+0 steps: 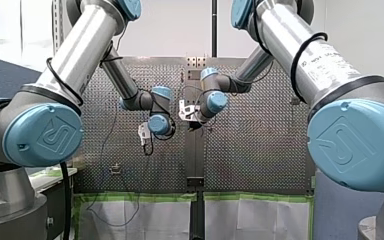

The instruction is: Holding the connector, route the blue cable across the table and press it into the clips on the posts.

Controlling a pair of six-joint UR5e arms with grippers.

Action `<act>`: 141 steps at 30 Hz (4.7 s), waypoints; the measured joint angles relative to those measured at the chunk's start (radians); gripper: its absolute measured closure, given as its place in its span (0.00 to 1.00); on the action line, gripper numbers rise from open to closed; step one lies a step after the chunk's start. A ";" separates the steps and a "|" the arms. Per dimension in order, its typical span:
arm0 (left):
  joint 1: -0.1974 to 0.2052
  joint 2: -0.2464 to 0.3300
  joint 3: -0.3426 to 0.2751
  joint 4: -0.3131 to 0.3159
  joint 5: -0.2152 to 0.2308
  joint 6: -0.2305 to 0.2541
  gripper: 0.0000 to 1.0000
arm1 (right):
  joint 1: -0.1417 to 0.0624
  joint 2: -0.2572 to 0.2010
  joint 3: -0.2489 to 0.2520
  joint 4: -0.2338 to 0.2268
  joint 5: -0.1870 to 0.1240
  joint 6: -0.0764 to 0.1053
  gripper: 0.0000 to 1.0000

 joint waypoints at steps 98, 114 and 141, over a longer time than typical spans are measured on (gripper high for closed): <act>0.040 0.205 0.243 -0.203 0.046 0.011 0.84 | -0.111 -0.260 -0.128 0.124 -0.054 0.135 1.00; 0.065 0.188 0.286 -0.235 0.074 0.004 0.71 | -0.146 -0.237 -0.170 0.136 -0.056 0.136 1.00; 0.020 0.219 0.272 -0.421 -0.005 0.009 0.00 | -0.162 -0.225 -0.169 0.192 0.005 0.098 1.00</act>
